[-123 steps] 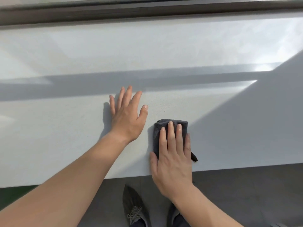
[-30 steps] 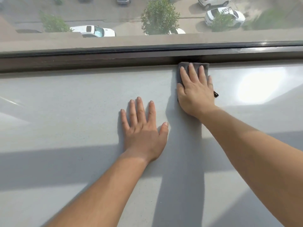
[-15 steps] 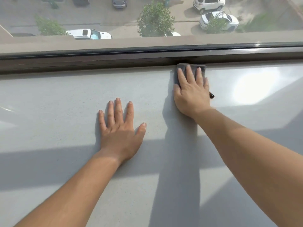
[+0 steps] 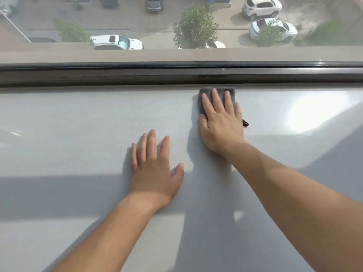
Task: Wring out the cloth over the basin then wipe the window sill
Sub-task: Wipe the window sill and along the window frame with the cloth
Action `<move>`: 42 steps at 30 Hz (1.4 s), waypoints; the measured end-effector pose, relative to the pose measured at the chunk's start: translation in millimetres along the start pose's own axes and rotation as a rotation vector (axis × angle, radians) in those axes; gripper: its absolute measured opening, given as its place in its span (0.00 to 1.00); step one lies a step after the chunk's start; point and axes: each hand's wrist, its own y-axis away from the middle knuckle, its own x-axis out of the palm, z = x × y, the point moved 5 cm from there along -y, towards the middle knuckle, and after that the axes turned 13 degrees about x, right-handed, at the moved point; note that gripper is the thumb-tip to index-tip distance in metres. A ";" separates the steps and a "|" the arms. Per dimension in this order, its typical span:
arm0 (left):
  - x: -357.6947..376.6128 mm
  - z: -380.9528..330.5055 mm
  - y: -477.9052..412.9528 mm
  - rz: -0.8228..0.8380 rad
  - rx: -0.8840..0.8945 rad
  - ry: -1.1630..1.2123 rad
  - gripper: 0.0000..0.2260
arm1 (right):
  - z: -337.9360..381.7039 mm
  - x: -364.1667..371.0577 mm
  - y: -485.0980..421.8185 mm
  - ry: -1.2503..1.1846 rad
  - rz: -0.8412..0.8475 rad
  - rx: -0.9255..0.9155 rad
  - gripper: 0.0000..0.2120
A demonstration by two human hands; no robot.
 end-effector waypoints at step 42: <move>-2.2 -11.3 31.5 -0.183 0.047 0.087 0.28 | -51.0 12.1 202.2 0.018 0.015 -0.285 0.30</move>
